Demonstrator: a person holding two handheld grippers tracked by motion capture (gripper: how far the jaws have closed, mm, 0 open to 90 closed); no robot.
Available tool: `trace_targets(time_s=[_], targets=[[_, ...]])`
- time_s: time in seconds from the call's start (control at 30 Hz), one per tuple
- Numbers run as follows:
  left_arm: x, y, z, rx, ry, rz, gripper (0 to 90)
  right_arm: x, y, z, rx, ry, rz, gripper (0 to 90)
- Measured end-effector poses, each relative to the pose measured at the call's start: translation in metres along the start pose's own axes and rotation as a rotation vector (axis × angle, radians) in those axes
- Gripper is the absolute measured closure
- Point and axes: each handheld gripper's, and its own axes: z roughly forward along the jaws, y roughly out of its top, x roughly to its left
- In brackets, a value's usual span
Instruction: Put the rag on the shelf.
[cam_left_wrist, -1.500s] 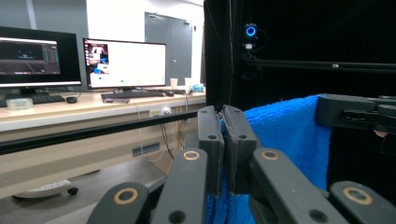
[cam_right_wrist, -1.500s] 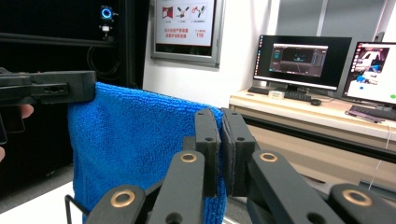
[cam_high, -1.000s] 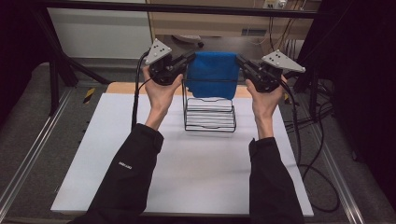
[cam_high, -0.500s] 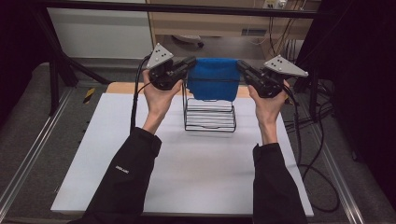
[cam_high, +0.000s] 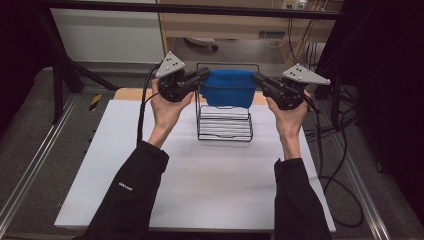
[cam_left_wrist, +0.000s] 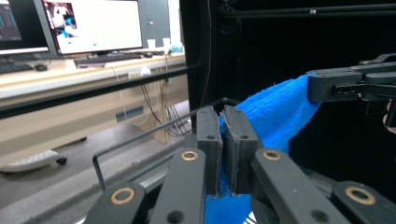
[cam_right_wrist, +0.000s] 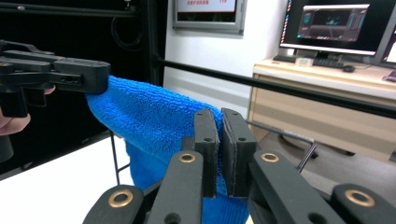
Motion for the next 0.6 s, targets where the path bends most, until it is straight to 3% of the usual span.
trace_targets(time_s=[0.6], targets=[[-0.004, -0.017, -0.005, 0.136, -0.027, -0.005, 81.0, 0.002, -0.017, -0.003, 0.119, 0.075, -0.003, 84.5]])
